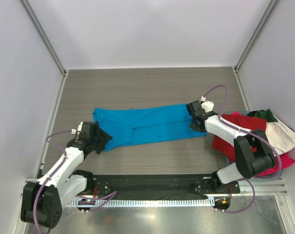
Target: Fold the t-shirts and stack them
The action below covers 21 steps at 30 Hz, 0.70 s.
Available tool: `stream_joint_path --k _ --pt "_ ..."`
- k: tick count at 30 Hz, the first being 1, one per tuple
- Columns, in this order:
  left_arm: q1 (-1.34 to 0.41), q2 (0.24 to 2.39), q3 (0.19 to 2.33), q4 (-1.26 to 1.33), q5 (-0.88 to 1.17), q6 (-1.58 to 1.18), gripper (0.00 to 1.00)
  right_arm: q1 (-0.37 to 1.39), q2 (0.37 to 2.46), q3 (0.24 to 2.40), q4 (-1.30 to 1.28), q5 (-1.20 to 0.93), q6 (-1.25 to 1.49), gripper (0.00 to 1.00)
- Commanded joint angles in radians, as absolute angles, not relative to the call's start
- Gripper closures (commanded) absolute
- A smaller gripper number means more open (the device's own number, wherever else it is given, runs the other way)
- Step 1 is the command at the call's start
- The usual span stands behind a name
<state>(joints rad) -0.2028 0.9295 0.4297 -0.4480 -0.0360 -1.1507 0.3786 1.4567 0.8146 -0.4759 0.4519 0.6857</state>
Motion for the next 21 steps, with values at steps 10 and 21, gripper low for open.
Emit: stream_joint_path --k 10,21 --pt "-0.206 1.109 0.466 -0.348 -0.146 -1.230 0.37 0.354 1.545 0.802 -0.431 0.476 0.703 0.99" --pt "-0.193 1.367 0.554 -0.187 -0.193 -1.229 0.39 0.385 1.482 0.718 -0.472 0.362 0.736 0.99"
